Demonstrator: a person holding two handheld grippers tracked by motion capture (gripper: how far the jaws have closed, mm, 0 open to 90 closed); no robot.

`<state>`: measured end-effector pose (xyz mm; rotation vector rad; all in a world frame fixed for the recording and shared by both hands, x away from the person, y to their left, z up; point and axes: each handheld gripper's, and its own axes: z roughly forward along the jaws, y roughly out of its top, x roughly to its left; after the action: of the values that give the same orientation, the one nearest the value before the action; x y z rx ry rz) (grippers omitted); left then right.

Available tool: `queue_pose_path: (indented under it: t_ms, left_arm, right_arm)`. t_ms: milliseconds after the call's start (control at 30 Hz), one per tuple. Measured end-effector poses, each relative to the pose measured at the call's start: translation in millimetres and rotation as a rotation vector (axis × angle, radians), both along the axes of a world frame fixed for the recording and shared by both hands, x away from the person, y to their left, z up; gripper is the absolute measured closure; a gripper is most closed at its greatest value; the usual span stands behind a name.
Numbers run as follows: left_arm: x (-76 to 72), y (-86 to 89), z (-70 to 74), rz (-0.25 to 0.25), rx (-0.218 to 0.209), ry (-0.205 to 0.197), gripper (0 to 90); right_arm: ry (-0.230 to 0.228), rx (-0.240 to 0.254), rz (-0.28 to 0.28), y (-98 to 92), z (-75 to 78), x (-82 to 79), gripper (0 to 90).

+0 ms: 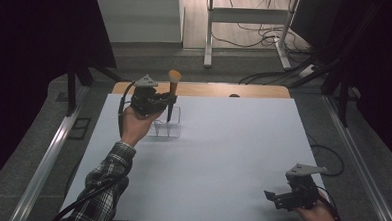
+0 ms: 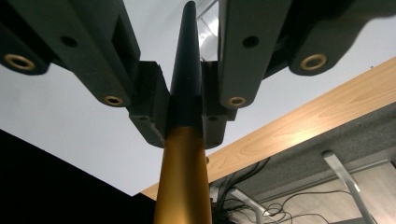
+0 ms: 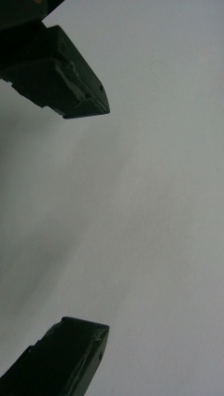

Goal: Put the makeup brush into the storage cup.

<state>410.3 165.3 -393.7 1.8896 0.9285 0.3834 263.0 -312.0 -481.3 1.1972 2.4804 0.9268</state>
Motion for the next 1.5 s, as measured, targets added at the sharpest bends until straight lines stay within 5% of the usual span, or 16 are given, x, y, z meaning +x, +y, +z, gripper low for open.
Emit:
queue_pose_path:
  t_ms: [433,1500]
  left_arm:
    - [13.5,-10.8,-5.2,0.03,-0.001,-0.009,73.8]
    - [18.4,-13.8,-41.5,0.08,0.025,-0.019,73.8]
  right_arm:
    - [0.0,-0.003,0.0,0.2,0.1,-0.4,0.0]
    - [0.009,-0.007,0.009,0.9,-0.3,-1.1,0.0]
